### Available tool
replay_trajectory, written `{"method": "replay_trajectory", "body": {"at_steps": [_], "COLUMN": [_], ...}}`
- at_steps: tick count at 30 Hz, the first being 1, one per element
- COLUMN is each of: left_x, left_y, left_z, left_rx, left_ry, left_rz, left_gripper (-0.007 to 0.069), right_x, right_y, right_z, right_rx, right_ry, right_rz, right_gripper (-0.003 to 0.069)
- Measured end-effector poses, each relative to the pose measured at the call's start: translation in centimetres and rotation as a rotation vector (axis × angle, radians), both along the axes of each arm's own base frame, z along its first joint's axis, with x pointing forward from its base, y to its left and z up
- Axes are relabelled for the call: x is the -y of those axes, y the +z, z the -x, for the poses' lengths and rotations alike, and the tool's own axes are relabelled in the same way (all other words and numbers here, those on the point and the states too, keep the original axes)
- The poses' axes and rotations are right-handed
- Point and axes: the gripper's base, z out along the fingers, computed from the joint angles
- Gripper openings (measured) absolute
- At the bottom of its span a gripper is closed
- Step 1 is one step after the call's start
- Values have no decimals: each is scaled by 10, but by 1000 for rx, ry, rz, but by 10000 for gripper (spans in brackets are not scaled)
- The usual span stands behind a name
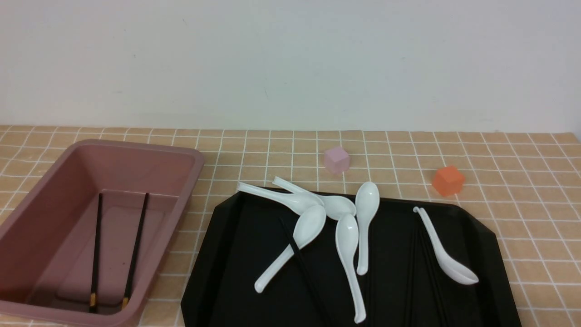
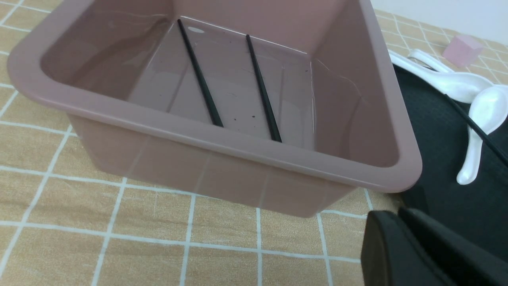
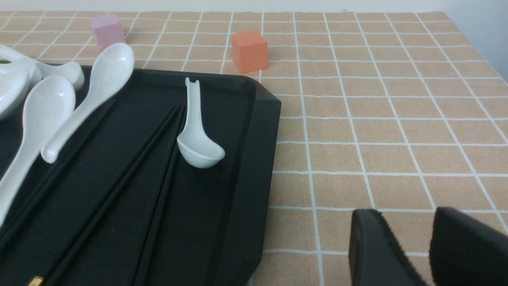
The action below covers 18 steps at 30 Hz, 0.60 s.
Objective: On brown tablecloth take chopsticks from black tray and put them in box.
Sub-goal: 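Reach over to the black tray and grasp a pair of chopsticks with the left gripper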
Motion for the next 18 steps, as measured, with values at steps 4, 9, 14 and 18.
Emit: {"method": "replay_trajectory", "body": {"at_steps": [4,9,14,18], "left_x": [0,0,5,13], "left_y": [0,1,7,14], "left_z": [0,0,-1,-1], "left_rx": [0,13,25,-37], "left_ry": [0,2,32,70], "left_rz": [-2,1,321,850], "left_gripper": [42,51,59,61], "right_x": [0,0,0,0], "right_y": [0,0,0,0], "right_z": [0,0,0,0], "right_rx": [0,0,0,0], "right_ry": [0,0,0,0], "right_rz": [0,0,0,0], "right_gripper": [240,240,240,240]}}
